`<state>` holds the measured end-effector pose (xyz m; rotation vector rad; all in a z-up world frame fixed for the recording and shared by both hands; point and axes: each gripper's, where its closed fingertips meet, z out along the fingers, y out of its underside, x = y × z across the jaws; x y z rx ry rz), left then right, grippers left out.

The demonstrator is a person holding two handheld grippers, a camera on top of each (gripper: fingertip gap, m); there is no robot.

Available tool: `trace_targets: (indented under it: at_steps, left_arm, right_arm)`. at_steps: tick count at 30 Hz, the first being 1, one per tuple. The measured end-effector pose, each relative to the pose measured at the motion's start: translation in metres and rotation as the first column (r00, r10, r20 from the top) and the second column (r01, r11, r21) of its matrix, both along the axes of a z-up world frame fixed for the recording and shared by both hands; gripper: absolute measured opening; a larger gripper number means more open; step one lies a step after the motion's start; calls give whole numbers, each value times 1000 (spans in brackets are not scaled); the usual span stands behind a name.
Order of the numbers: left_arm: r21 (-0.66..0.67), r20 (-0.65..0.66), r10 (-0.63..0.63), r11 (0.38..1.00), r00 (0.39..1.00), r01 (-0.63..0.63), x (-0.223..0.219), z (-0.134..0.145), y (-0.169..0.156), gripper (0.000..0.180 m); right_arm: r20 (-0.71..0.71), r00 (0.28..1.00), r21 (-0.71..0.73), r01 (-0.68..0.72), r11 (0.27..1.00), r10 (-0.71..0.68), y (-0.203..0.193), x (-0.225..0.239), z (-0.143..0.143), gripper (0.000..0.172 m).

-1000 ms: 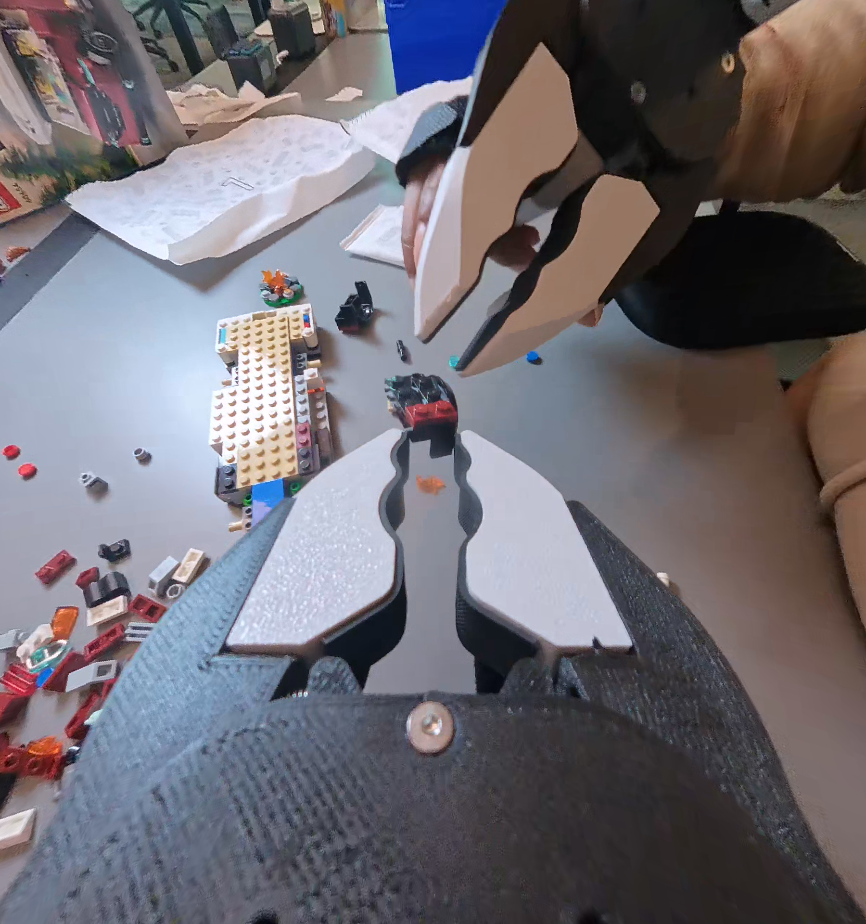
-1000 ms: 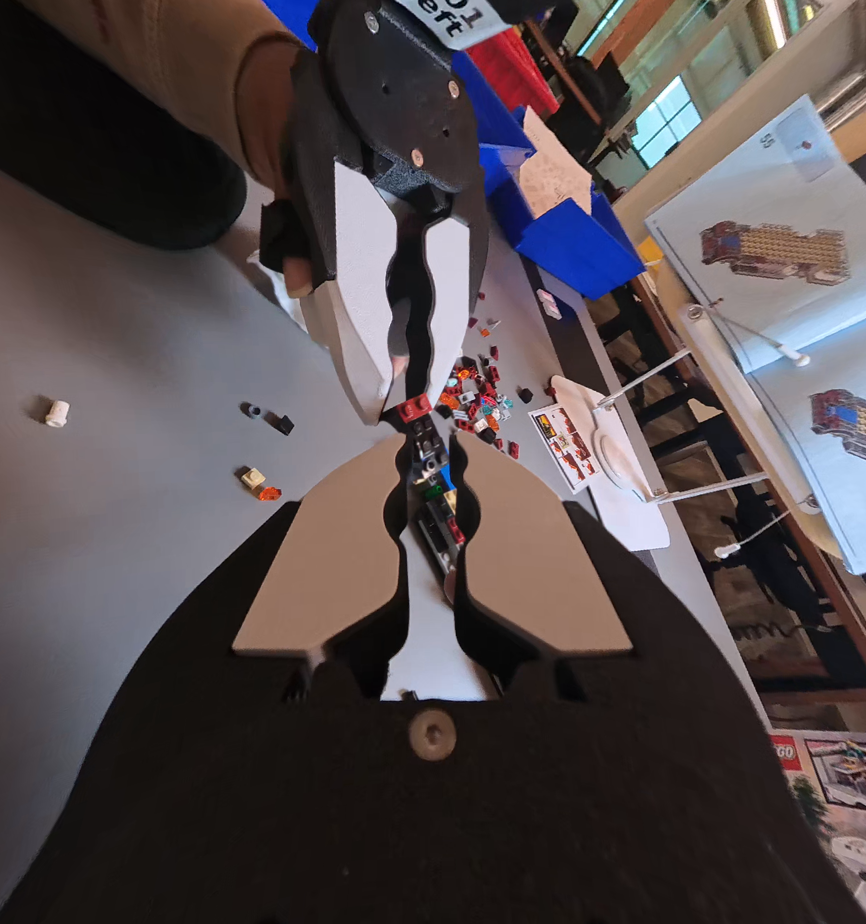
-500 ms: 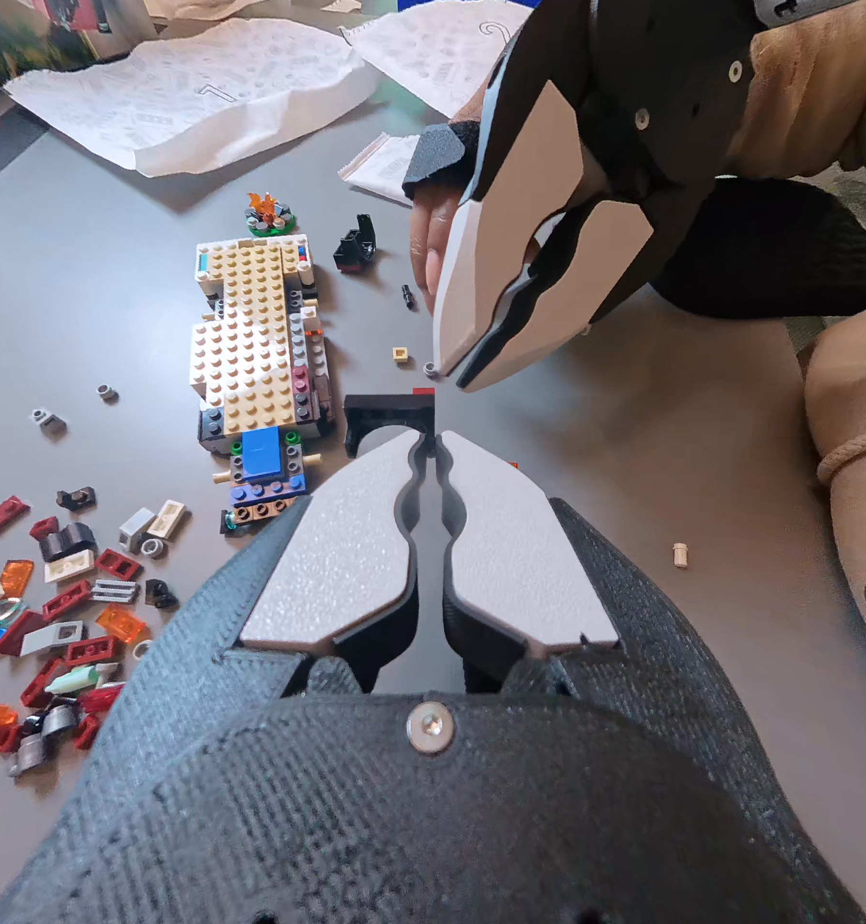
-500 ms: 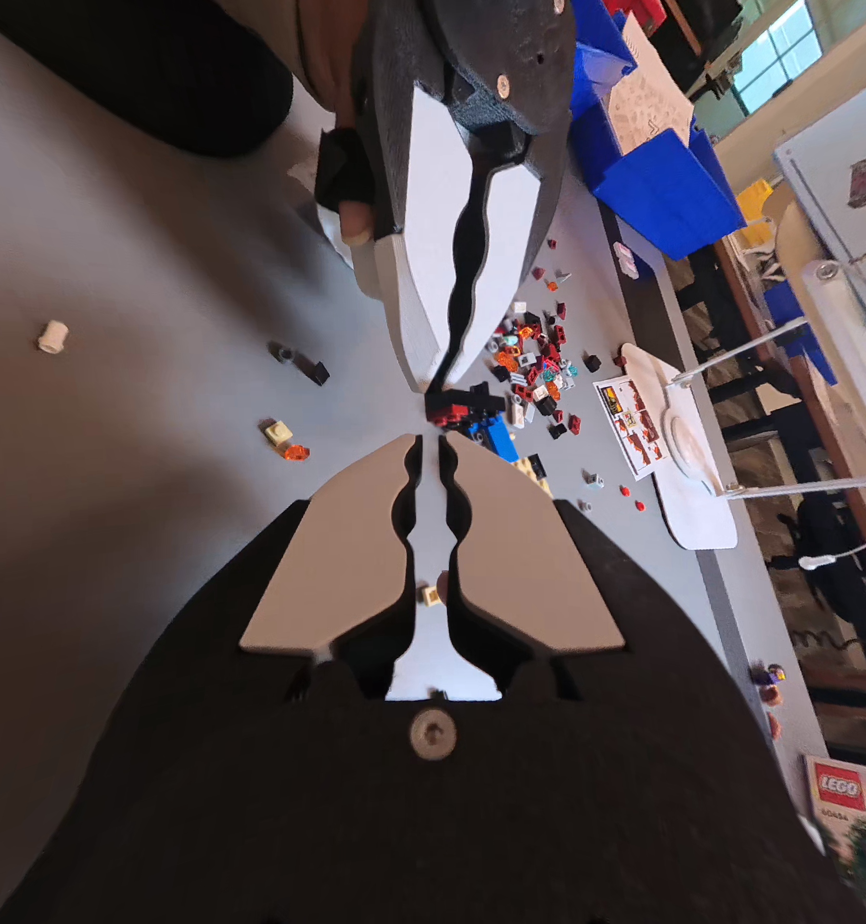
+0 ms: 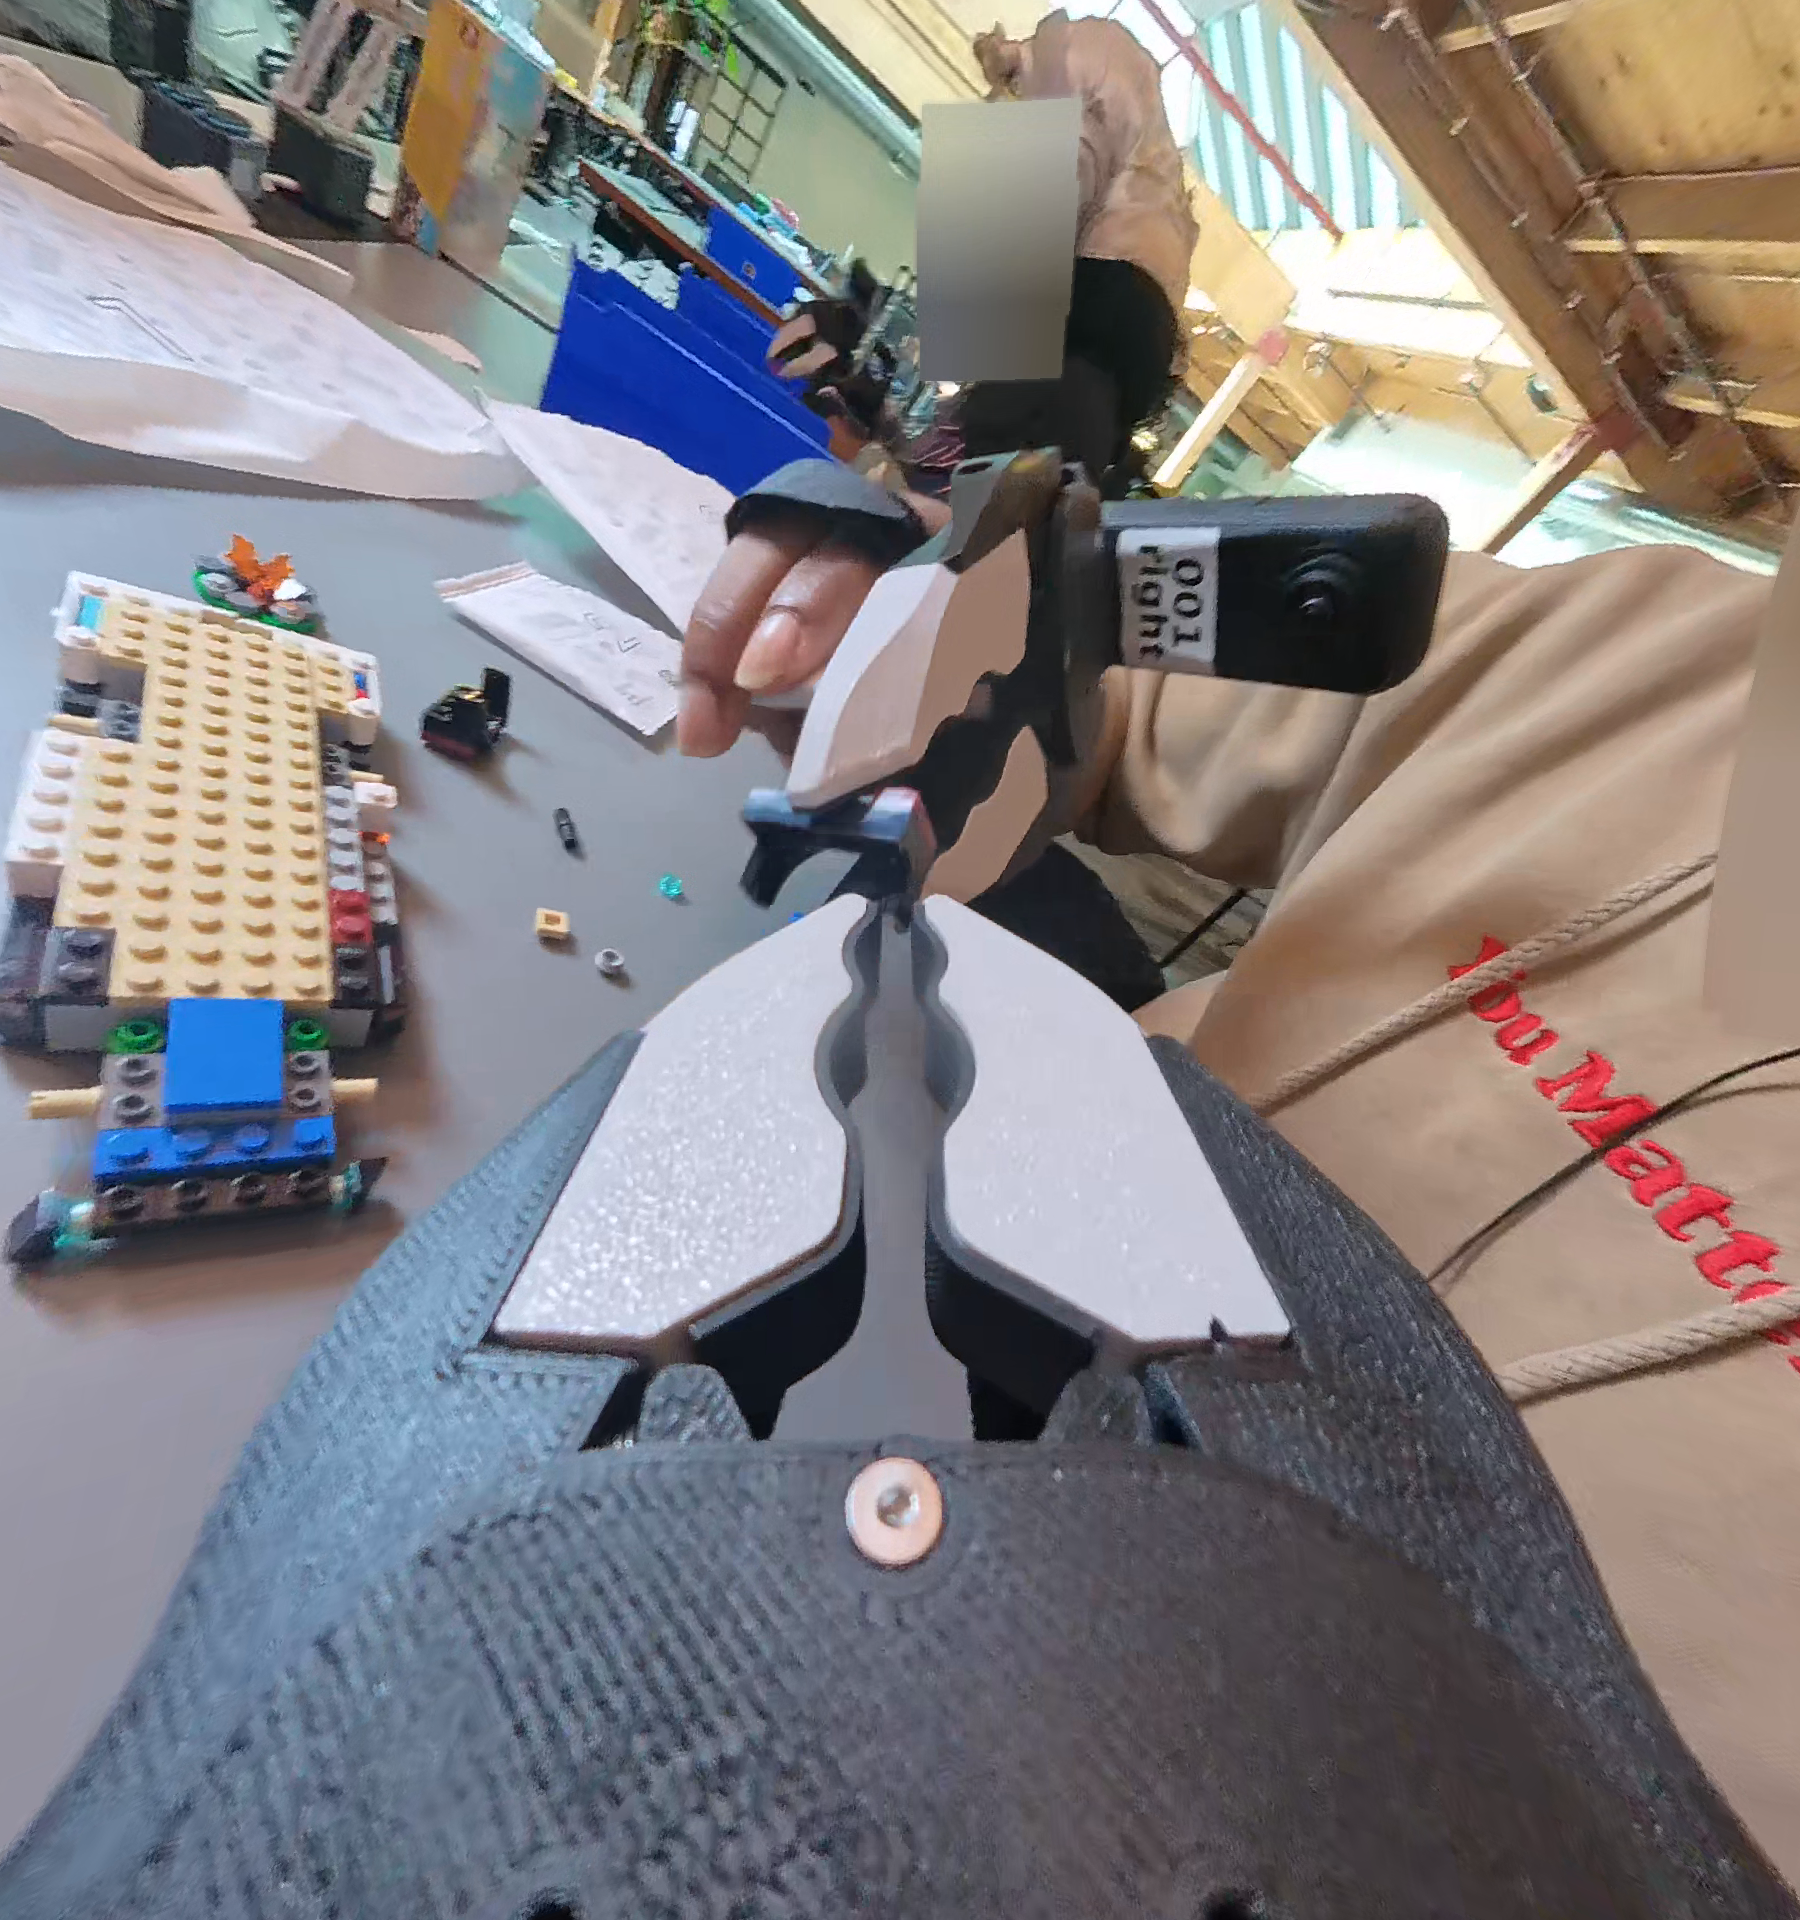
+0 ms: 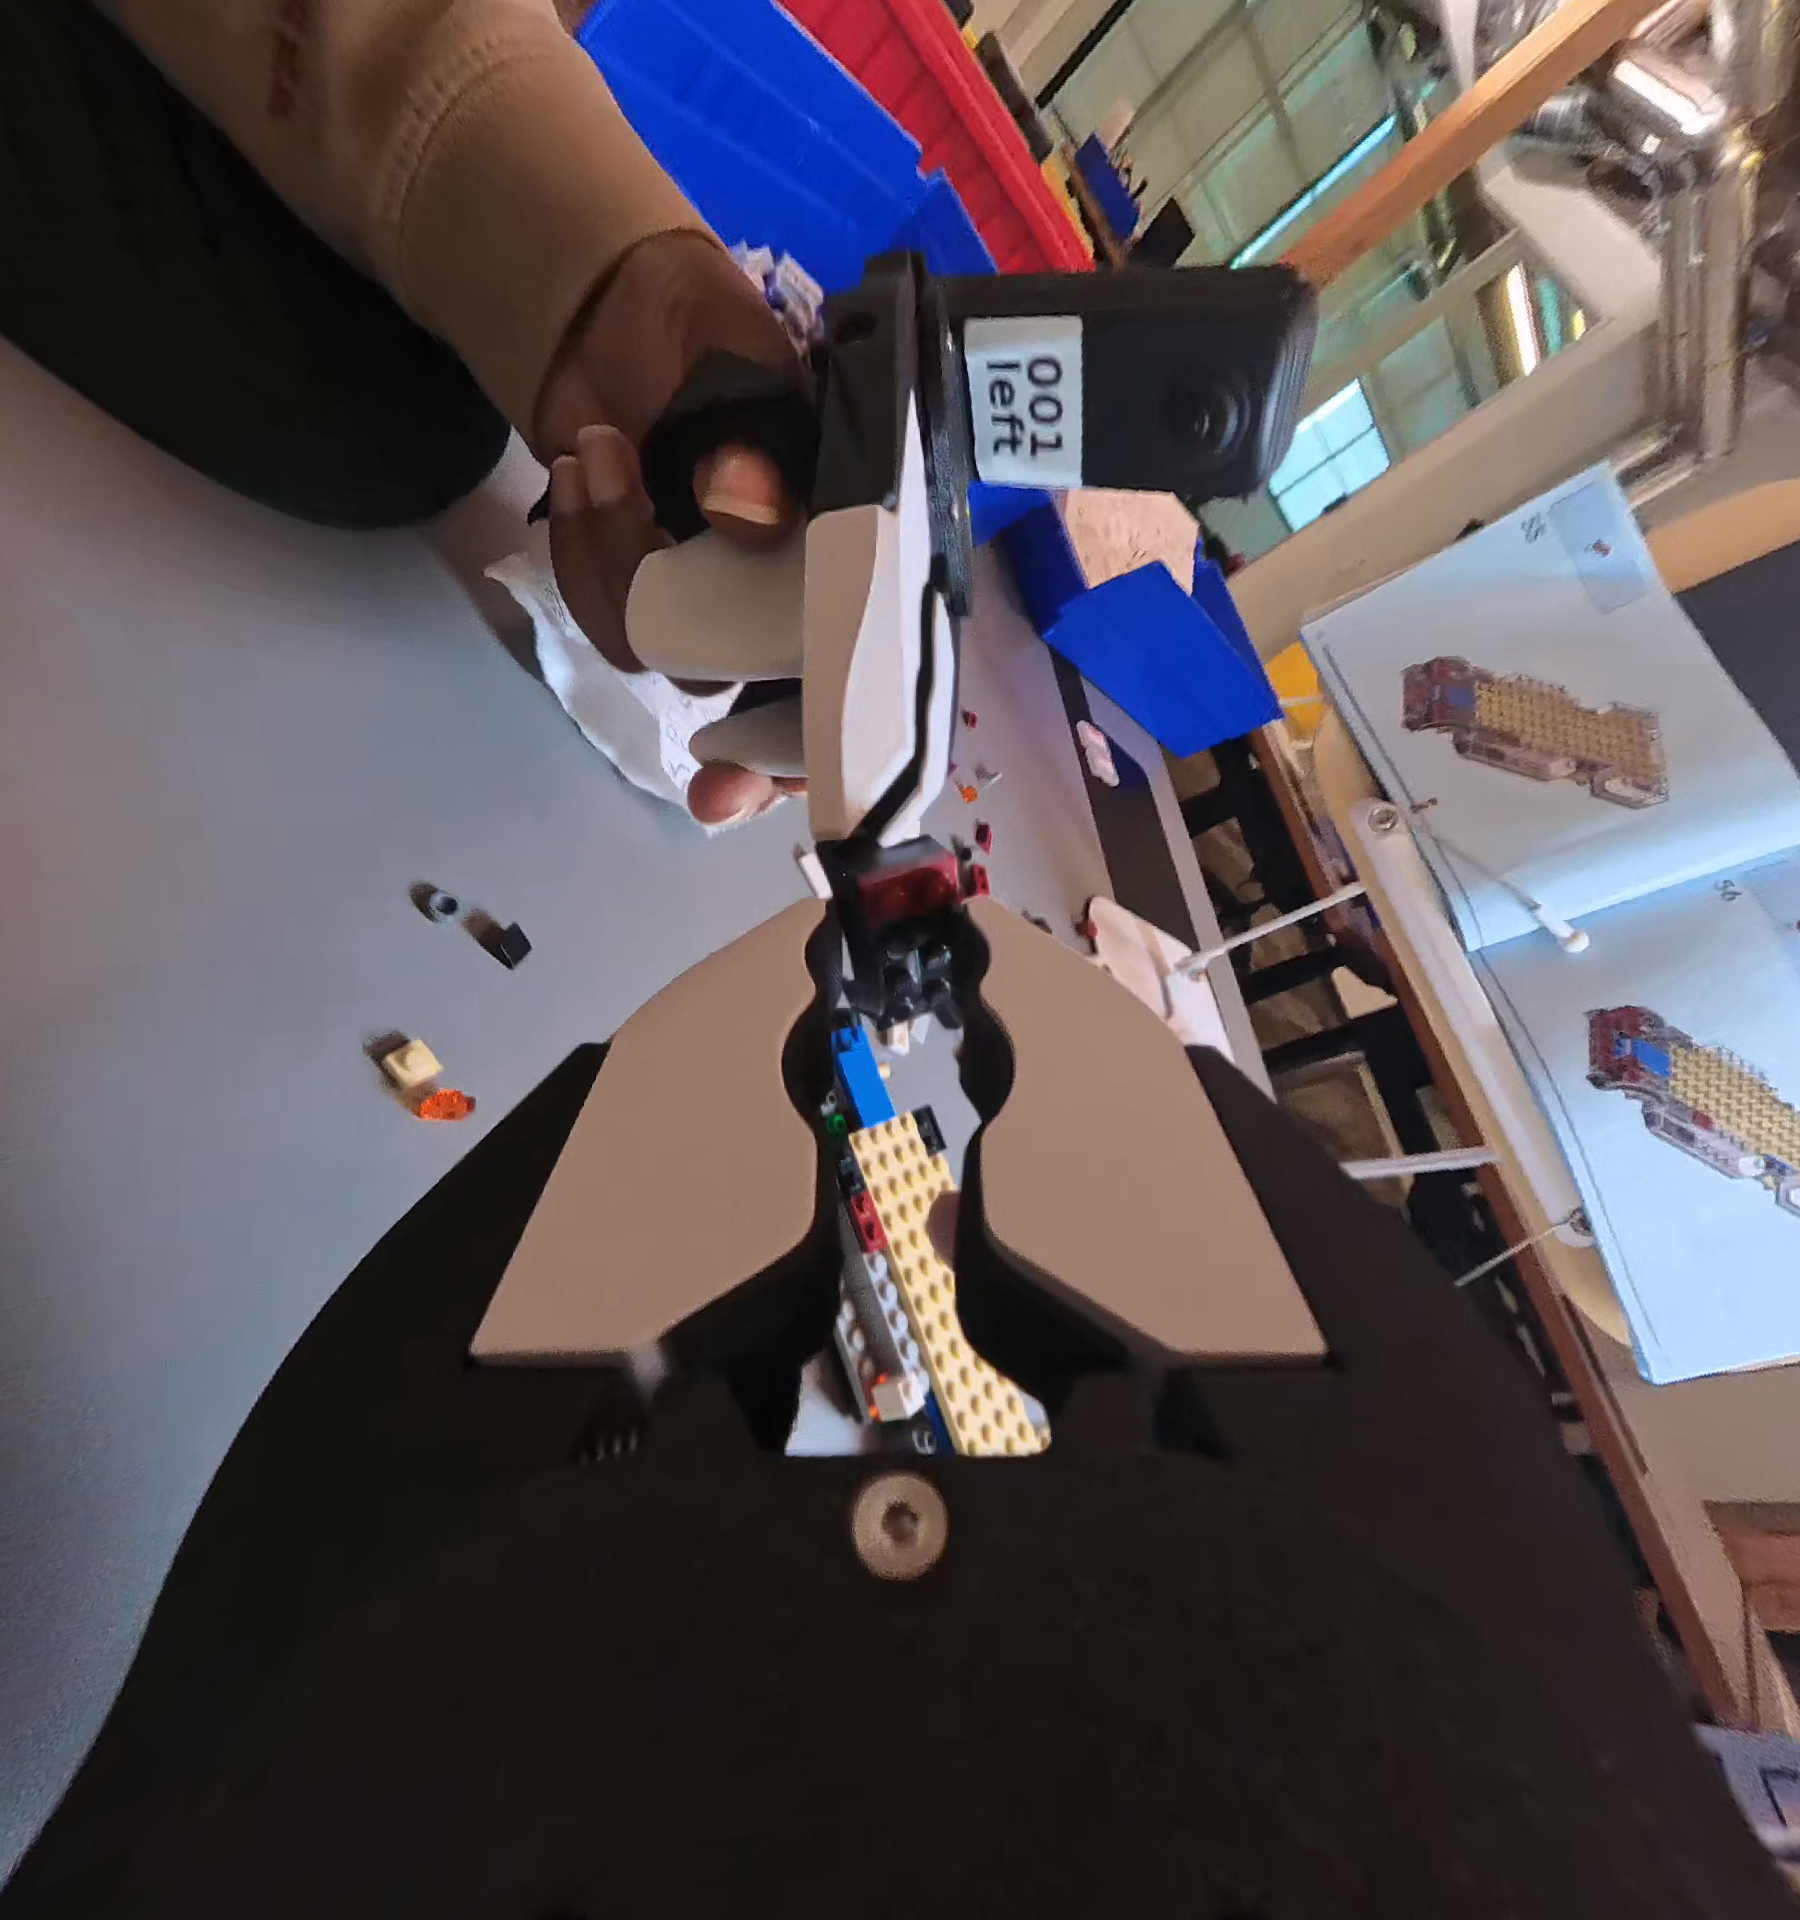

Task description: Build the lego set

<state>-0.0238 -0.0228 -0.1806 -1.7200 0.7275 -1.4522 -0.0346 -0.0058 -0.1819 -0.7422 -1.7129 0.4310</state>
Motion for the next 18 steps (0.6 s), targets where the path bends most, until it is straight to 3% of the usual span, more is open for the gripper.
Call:
trace_targets:
  at_steps: [6, 12, 18]
  left_arm:
    - [101, -206, 86, 993, 975, -67, 1, -23, 7, 21]
    - [328, -455, 196, 944, 869, -42, 4, -50, 9, 14]
    - [311, -373, 172, 949, 912, -52, -2, -35, 8, 8]
  right_arm:
    - [260, 964, 1, 58, 998, -57, 10, 12, -27, 19]
    - [370, 927, 25, 48, 999, -54, 2, 2, -50, 20]
    - [283, 957, -34, 67, 997, -55, 5, 1, -33, 19]
